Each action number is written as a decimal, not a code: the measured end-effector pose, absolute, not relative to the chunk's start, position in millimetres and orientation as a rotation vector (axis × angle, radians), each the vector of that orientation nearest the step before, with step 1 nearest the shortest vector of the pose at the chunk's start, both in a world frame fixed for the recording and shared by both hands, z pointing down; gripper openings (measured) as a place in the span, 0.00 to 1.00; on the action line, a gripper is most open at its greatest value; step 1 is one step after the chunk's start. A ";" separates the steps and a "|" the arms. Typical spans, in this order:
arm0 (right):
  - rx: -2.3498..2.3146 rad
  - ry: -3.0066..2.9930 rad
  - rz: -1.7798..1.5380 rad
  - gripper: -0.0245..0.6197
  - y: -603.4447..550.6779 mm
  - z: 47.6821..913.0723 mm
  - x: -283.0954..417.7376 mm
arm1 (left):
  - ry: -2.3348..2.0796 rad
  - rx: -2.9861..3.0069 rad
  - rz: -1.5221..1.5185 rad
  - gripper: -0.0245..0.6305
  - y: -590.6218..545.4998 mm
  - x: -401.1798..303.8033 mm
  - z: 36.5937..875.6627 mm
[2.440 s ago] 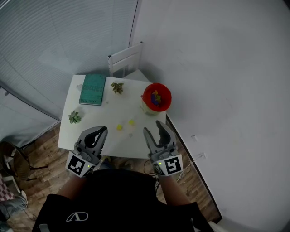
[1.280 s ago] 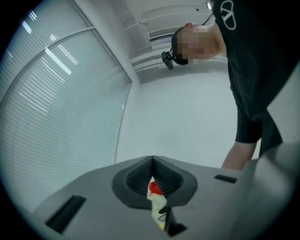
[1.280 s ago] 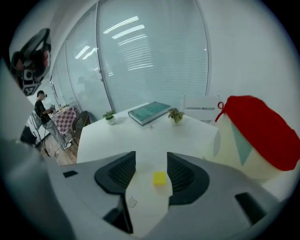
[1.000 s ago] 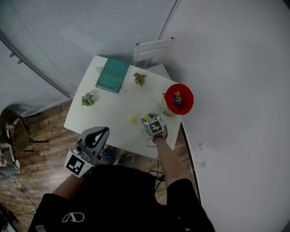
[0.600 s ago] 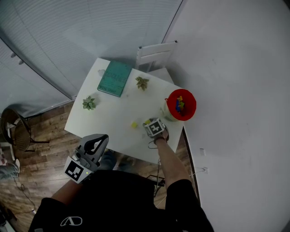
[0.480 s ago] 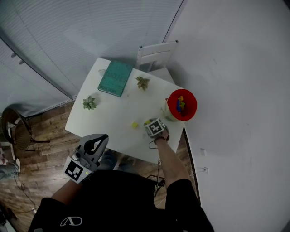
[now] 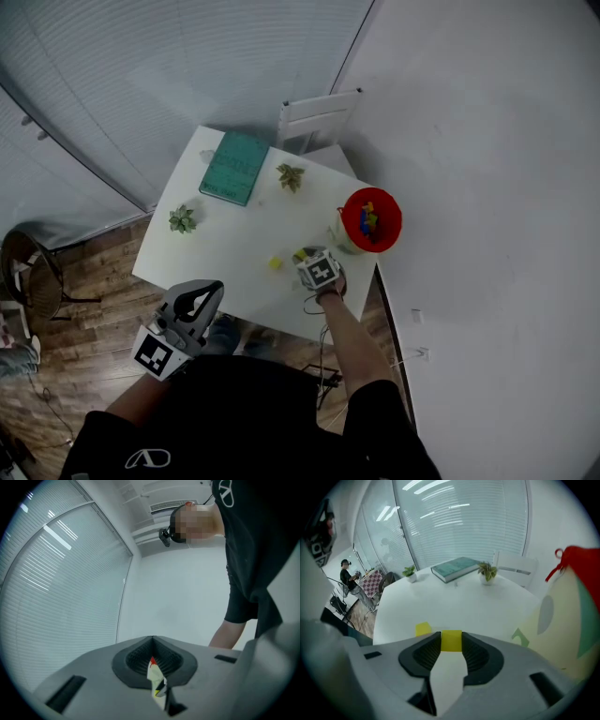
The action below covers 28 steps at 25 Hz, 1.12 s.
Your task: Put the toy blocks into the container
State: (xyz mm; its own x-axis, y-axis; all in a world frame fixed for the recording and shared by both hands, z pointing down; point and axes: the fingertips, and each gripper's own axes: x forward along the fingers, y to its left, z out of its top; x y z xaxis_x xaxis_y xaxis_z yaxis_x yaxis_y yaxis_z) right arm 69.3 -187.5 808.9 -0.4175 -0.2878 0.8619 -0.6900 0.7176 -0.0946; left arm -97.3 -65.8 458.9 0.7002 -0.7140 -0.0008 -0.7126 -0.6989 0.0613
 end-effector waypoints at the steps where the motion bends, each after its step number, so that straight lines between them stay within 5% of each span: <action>1: 0.772 -2.035 0.535 0.26 -189.4 796.2 68.2 | -1.192 2.847 -0.047 0.04 -66.2 -97.0 457.9; 20: 1.425 -2.502 -0.250 0.26 -146.5 440.8 85.3 | -0.986 2.991 -0.245 0.04 -87.5 -58.8 413.1; 28: 1.716 -2.513 -0.486 0.26 -88.6 369.5 116.2 | -0.893 3.026 -0.306 0.04 -90.6 -38.5 399.0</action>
